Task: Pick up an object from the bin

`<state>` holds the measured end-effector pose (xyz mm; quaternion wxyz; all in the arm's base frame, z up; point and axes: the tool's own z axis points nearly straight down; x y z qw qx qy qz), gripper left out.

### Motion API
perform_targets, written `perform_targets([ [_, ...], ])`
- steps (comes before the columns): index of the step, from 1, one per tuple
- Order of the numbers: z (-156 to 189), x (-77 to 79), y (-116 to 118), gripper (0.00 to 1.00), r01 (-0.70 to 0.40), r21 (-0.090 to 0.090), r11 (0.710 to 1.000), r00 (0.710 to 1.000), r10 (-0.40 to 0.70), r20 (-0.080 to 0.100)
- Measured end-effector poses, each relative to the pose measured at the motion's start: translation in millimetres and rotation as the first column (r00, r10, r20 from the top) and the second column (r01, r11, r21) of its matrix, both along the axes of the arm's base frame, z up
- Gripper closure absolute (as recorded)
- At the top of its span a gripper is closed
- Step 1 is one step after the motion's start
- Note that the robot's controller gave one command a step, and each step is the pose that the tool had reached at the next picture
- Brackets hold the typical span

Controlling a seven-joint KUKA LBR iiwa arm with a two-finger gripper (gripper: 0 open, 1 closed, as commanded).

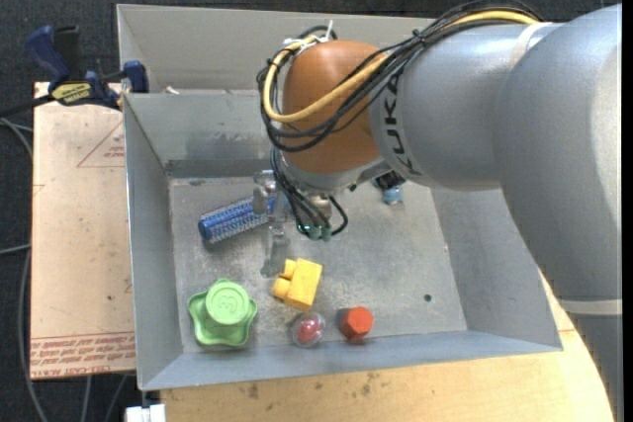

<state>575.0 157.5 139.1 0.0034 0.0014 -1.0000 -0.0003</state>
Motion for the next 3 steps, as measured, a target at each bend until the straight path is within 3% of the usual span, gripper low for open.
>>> perform_targets([
  [1,-70.2,43.7,18.0,0.0,-0.457,0.001,0.889,0.889,0.457,0.011],
  [2,-68.8,6.5,22.5,0.0,-0.73,0.0,0.684,0.684,0.73,0.009],
  [3,-69.8,6.2,21.8,1.0,-0.729,0.001,0.685,0.685,0.729,0.008],
])
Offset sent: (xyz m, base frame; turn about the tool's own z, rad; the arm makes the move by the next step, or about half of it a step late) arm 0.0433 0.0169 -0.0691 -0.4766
